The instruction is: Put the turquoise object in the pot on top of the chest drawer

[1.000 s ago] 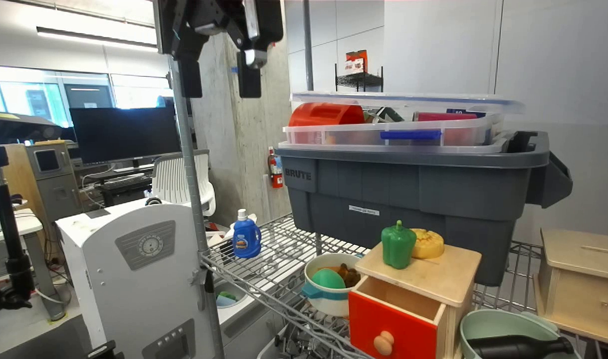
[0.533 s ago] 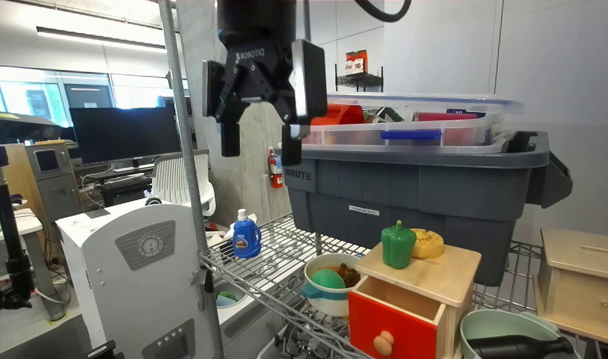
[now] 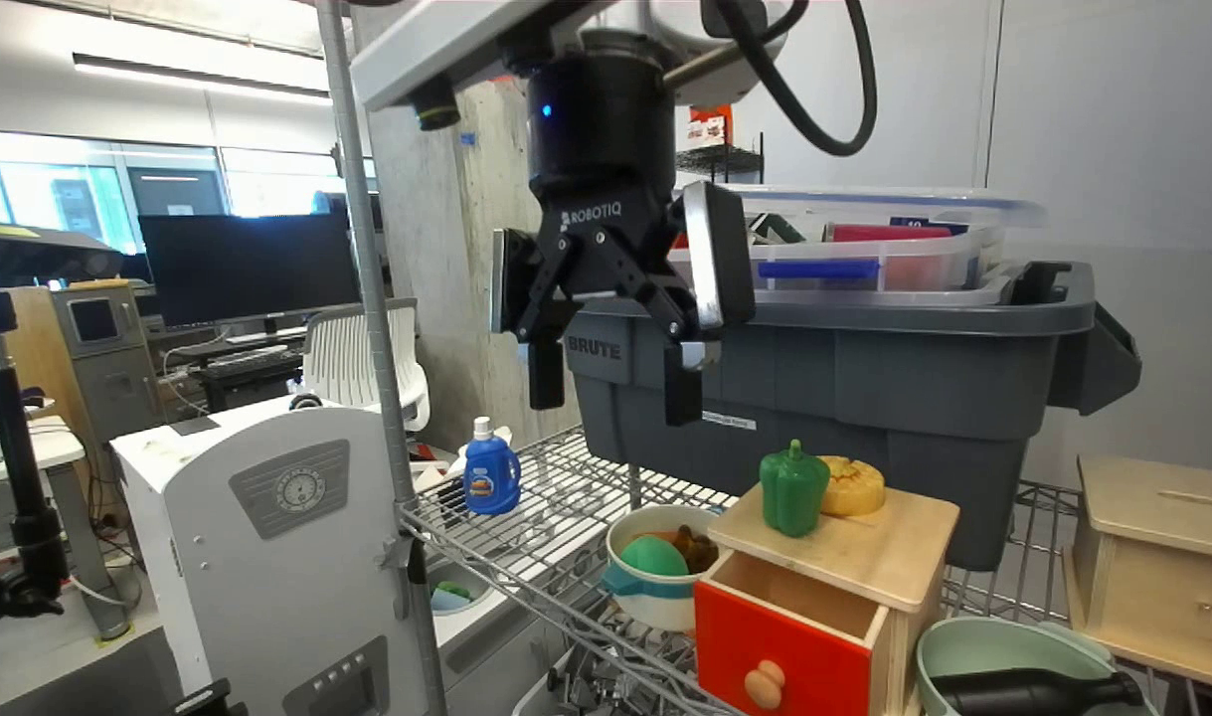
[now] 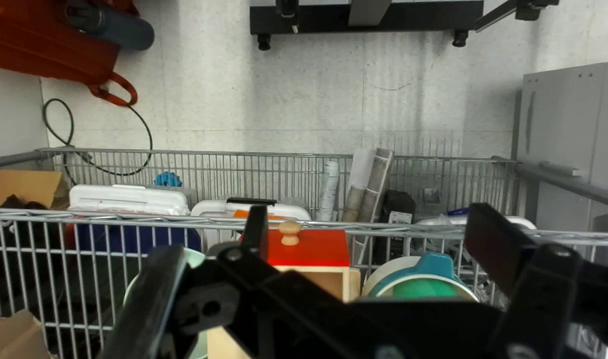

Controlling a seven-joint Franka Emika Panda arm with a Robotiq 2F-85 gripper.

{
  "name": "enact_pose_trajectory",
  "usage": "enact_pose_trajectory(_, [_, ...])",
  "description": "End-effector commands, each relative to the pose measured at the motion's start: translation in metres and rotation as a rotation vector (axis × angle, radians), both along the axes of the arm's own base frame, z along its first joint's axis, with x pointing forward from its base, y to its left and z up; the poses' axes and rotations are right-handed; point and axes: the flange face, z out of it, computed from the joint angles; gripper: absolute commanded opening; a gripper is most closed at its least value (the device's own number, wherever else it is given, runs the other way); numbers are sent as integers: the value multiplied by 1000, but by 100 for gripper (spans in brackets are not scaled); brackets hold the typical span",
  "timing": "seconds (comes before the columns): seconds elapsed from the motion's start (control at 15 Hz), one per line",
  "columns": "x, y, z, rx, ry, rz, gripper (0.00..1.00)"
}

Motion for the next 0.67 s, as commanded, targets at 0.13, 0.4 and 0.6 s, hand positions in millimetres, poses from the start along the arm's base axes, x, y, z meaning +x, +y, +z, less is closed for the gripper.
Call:
enact_pose_trajectory(0.13, [16,2,-27,31,46,43,100])
enact_pose_trajectory(0.4, [11,7,-36,49,61,56,100])
enact_pose_trajectory(0.6, [13,9,-36,60,62,66,100])
